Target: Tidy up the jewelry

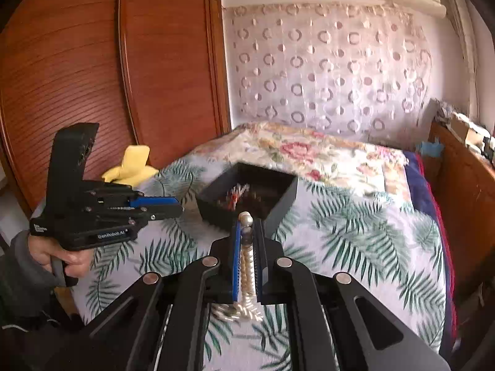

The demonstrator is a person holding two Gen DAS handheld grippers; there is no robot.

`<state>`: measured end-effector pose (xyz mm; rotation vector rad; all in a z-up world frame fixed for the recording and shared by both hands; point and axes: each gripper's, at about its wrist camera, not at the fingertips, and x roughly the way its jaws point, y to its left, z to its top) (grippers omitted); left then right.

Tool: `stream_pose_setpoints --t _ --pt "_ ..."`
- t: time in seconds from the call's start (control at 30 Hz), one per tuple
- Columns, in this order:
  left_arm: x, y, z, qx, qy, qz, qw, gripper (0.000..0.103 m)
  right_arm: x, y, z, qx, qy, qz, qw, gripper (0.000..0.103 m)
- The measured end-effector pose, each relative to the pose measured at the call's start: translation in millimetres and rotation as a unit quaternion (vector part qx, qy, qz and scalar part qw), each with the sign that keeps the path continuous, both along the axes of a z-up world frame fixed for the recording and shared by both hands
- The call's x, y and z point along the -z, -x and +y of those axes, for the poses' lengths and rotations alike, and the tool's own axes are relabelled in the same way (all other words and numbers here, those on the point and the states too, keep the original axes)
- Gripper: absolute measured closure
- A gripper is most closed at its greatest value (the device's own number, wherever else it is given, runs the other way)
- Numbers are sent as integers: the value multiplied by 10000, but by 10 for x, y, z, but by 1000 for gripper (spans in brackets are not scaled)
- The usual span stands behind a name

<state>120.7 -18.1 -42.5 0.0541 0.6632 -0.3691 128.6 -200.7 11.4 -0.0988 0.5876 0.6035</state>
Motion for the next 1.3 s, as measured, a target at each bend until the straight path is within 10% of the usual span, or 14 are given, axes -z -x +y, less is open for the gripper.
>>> stream_pose_setpoints --t 0.63,1.1,1.3 --pt "-146 -695 64 -294 71 -48 9995 91 -1019 -691 279 0 -56 -940 9956 95" --pt "138 -908 76 -389 86 243 9989 91 -581 -1149 396 27 -47 -208 9998 95" --pt "83 -871 129 -476 125 135 9987 56 -519 -1117 556 -146 31 -146 9998 95"
